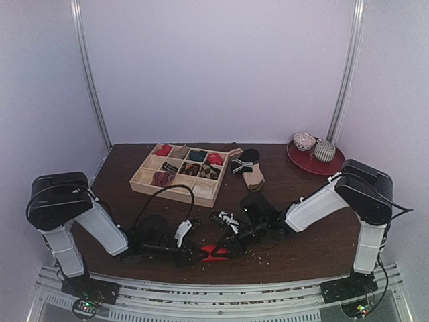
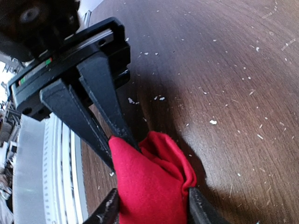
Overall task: Roll the socks
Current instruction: Roll a pair of socks at the center of the board, then pick up the pair of socks from the center of the board.
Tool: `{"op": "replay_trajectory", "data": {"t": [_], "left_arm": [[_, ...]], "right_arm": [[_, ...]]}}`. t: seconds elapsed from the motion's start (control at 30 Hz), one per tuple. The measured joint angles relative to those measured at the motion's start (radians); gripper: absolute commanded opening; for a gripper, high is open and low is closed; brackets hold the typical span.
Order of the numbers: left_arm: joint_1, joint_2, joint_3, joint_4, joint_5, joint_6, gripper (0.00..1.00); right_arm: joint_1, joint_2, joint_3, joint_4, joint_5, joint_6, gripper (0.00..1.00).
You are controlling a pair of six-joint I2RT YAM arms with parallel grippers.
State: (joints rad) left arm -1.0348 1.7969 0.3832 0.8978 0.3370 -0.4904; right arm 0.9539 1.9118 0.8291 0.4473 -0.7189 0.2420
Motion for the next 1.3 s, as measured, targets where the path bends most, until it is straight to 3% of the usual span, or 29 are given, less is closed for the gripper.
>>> {"op": "replay_trajectory", "data": {"t": [0.1, 0.3, 0.43, 0.63, 0.7, 0.73, 0.77, 0.87, 1.07, 1.3], "left_arm": [[0.000, 0.000, 0.004, -0.004, 0.003, 0.003, 0.00], [0.001, 0.000, 0.011, -0.018, 0.004, 0.014, 0.00], [0.002, -0.006, 0.023, -0.047, 0.006, 0.027, 0.02], [-0.002, -0.099, 0.068, -0.245, -0.051, 0.050, 0.50], [0.003, -0.215, 0.069, -0.422, -0.121, 0.059, 0.62], [0.007, -0.224, 0.069, -0.434, -0.129, 0.058, 0.65], [0.014, -0.273, 0.072, -0.495, -0.160, 0.064, 0.76], [0.039, -0.428, 0.099, -0.681, -0.265, 0.080, 0.94], [0.108, -0.629, 0.213, -0.904, -0.455, 0.101, 0.98], [0.303, -0.652, 0.290, -0.990, -0.549, 0.109, 0.98]], "right_arm": [[0.001, 0.002, -0.016, 0.027, -0.003, 0.020, 0.32], [0.002, 0.013, -0.019, 0.053, -0.021, 0.051, 0.04], [-0.001, 0.018, -0.019, 0.057, -0.026, 0.064, 0.00], [0.005, -0.001, -0.023, 0.046, 0.013, 0.083, 0.00], [0.005, -0.025, -0.023, 0.022, 0.042, 0.086, 0.00], [0.005, -0.034, -0.023, 0.012, 0.050, 0.087, 0.00], [0.003, -0.047, -0.022, 0.001, 0.063, 0.088, 0.00], [-0.018, -0.100, -0.014, -0.042, 0.103, 0.084, 0.00], [-0.088, -0.151, 0.126, -0.107, 0.181, 0.050, 0.00], [-0.155, -0.058, 0.410, -0.150, 0.249, -0.018, 0.00]]}}
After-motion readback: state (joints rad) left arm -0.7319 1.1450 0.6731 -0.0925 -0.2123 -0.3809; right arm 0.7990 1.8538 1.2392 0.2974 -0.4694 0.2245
